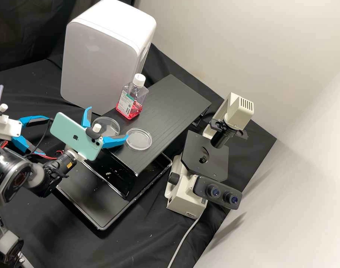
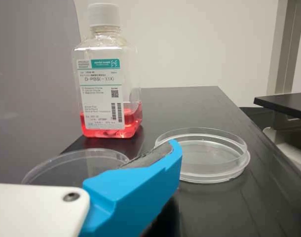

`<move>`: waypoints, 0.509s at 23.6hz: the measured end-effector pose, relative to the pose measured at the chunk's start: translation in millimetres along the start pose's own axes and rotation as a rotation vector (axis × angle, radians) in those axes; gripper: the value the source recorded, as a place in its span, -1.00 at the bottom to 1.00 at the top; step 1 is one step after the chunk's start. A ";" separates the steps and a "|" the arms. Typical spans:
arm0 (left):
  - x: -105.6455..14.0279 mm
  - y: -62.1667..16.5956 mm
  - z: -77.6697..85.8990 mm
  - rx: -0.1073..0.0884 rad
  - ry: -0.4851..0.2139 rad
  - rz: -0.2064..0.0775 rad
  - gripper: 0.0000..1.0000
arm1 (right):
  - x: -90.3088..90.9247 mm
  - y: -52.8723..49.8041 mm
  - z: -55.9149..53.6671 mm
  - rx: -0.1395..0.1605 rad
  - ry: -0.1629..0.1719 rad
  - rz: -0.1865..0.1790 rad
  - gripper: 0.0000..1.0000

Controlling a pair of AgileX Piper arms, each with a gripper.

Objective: Remove the lid from the petri dish

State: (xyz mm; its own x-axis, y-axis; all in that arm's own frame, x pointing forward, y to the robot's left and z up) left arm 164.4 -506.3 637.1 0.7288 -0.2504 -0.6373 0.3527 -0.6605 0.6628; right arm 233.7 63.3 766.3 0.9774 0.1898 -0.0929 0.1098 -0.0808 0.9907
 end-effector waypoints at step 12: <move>-12.5 13.8 4.4 -0.011 0.102 0.090 1.00 | -38.0 15.9 8.2 -0.074 -0.128 0.133 1.00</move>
State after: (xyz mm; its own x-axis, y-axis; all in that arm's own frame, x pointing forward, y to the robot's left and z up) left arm 157.6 -515.4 652.5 0.8131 -0.2347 -0.5327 0.2896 -0.6307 0.7200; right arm 199.9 46.7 784.8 0.9979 0.0564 0.0321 -0.0308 -0.0236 0.9992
